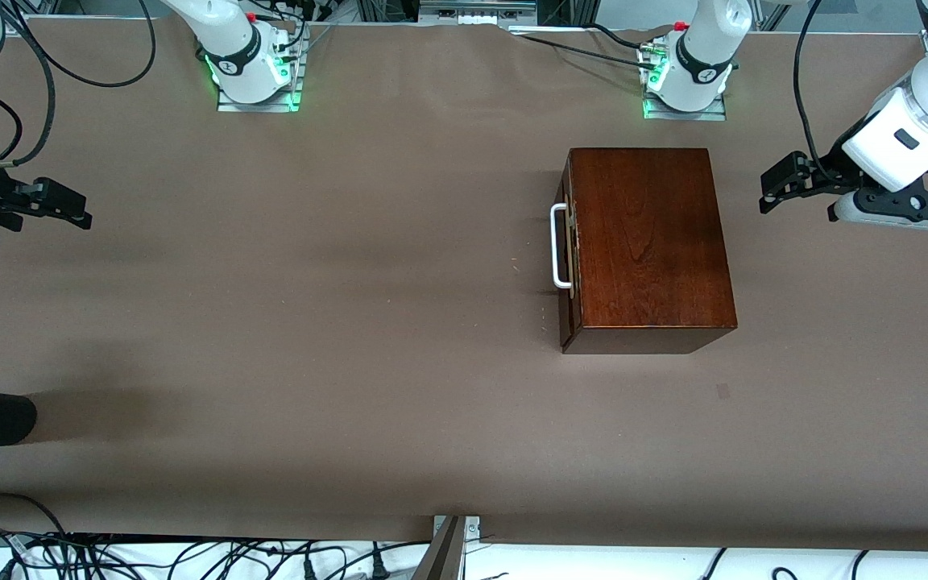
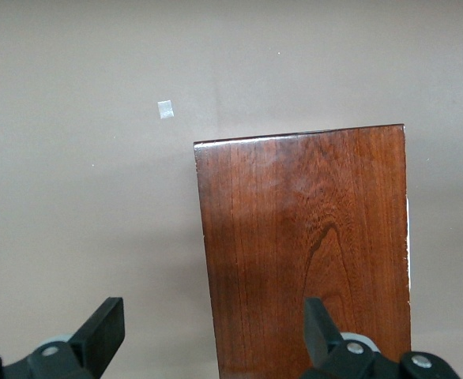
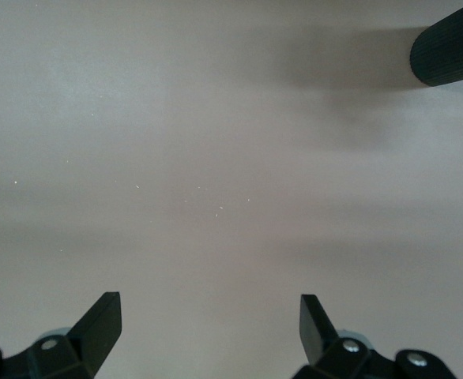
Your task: Open drawer, take yellow block, close drawer
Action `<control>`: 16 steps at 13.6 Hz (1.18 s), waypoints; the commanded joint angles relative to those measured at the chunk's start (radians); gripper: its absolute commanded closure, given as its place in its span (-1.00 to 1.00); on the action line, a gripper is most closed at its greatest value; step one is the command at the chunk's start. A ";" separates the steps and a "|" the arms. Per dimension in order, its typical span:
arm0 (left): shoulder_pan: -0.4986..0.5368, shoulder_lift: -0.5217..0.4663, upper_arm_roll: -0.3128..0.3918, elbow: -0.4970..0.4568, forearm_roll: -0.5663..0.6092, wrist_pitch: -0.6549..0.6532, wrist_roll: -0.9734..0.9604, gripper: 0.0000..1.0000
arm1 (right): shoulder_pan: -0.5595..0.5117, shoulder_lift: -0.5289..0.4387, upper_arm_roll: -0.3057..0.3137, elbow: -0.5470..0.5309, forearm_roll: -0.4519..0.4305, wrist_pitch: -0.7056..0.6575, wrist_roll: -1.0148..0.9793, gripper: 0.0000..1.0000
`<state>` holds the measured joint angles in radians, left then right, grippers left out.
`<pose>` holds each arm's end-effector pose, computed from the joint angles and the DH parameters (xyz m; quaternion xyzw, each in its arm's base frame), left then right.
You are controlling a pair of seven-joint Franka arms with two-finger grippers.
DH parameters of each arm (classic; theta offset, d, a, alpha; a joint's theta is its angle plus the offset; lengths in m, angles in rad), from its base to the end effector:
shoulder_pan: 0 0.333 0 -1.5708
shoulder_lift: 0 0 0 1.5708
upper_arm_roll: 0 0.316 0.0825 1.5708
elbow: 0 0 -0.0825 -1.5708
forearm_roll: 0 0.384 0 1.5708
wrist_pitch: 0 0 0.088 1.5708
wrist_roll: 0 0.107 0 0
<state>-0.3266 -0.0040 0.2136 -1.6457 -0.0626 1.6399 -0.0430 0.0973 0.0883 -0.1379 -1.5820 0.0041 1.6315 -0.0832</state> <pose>0.5537 -0.0689 0.5974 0.9990 -0.0328 -0.0034 0.0315 0.5836 -0.0200 0.5746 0.9996 0.0213 -0.0192 0.0028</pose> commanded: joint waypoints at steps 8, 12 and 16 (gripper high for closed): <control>0.003 0.006 -0.005 0.015 0.021 -0.002 0.005 -1.00 | 0.002 0.011 0.003 0.010 -0.004 0.005 0.013 -1.00; 0.001 0.015 -0.008 0.017 0.021 0.000 0.005 -1.00 | -0.001 0.013 0.003 0.010 -0.001 0.004 0.014 -1.00; 0.000 0.024 -0.008 0.027 0.021 -0.003 0.005 -1.00 | 0.004 0.011 0.003 0.010 0.002 0.005 0.014 -1.00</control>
<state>-0.3267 0.0051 0.2105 -1.6457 -0.0626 1.6400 -0.0429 0.0981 0.0987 -0.1372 -1.5820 0.0043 1.6374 -0.0826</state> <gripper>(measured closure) 0.000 0.000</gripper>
